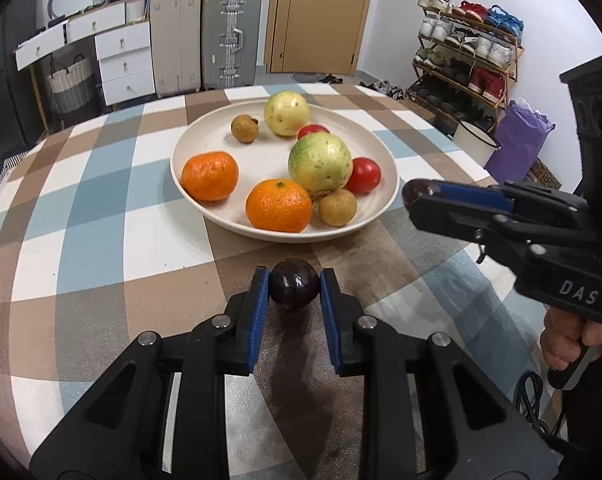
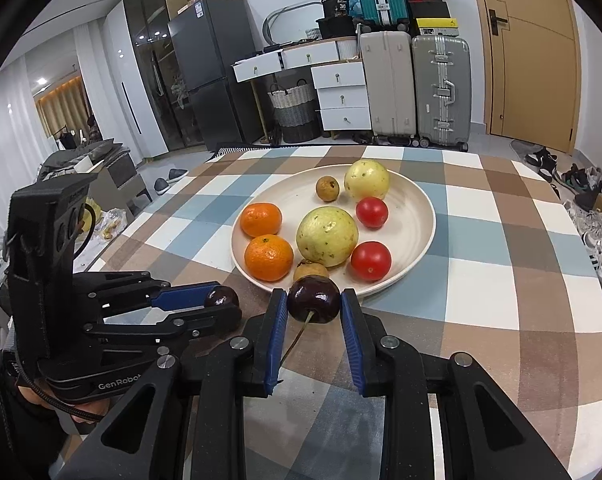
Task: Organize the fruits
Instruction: 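Carry both dark cherries over the white plate with both grippers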
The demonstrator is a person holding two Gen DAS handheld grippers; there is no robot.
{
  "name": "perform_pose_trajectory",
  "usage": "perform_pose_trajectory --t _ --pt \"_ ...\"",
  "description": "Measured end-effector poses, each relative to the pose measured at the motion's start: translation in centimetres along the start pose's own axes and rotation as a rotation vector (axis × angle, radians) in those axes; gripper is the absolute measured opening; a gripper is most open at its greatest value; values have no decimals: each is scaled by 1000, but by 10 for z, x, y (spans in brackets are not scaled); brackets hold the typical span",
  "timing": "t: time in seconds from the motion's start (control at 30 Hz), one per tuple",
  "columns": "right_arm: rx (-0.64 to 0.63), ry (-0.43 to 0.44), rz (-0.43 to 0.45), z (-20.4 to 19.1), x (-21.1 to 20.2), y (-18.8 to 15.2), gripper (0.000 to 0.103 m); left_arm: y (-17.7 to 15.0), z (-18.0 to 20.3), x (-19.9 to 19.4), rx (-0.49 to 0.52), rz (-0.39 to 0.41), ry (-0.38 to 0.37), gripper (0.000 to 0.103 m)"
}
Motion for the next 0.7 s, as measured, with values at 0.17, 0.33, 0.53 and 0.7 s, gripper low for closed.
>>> perform_pose_trajectory --t 0.17,0.33,0.53,0.7 --pt "-6 5 14 -1 -2 1 28 8 0 -17 -5 58 -11 23" --pt "4 17 25 2 -5 2 28 14 -1 -27 -10 83 -16 23" --pt "28 25 40 6 -9 11 28 24 -8 -38 -29 102 -15 23" --pt "24 14 68 8 -21 28 28 37 -13 -45 -41 122 -14 23"
Point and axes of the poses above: each gripper's, at about its wrist camera, not at the fingertips, and x roughly the way its jaws point, z to its right, y to its top, the point moved 10 cm from there along x, roughly the way its jaws point, and after that the axes turned 9 degrees about y, right-handed, at the moved point
